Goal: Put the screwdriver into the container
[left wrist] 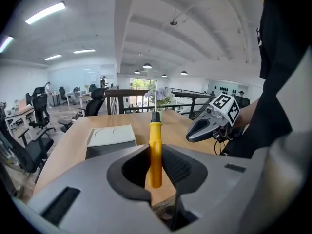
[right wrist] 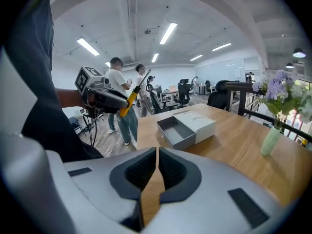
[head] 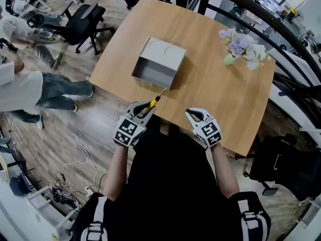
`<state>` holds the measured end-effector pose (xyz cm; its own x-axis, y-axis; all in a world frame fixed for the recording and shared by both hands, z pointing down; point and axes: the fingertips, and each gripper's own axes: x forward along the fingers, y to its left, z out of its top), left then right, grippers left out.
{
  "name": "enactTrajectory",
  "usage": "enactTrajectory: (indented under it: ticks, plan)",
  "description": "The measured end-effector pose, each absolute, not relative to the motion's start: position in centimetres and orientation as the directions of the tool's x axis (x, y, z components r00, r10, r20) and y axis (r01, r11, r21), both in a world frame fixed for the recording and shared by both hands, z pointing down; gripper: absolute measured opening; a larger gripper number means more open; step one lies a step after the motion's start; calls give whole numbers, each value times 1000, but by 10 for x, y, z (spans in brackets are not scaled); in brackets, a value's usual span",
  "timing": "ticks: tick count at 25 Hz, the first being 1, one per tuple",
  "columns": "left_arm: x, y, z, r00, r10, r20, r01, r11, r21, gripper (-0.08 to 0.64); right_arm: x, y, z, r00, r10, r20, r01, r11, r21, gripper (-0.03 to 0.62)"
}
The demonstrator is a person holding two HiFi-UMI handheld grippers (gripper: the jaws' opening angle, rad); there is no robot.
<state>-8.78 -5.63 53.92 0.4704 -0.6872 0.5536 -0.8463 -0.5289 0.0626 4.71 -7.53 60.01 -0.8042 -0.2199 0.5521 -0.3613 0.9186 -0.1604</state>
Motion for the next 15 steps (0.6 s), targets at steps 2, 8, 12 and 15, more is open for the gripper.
enactTrajectory:
  ticks: [2, 8, 12, 15]
  plan:
    - [-92, -63, 541, 482, -672, 562, -832, -551, 55, 84, 42, -76, 601, -797, -225, 560, -372, 914, -163, 32]
    - [-115, -88, 544, 503, -630, 592, -796, -604, 34, 84, 10, -96, 590, -795, -251, 552, -399, 902, -165, 32]
    - [-133, -109, 552, 509, -589, 628, -761, -649, 8, 84, -12, -112, 584, -790, -265, 553, -410, 899, -156, 32]
    - [-138, -127, 555, 538, -568, 623, -740, -672, 26, 84, -17, -122, 587, -770, -284, 571, -439, 885, -152, 32]
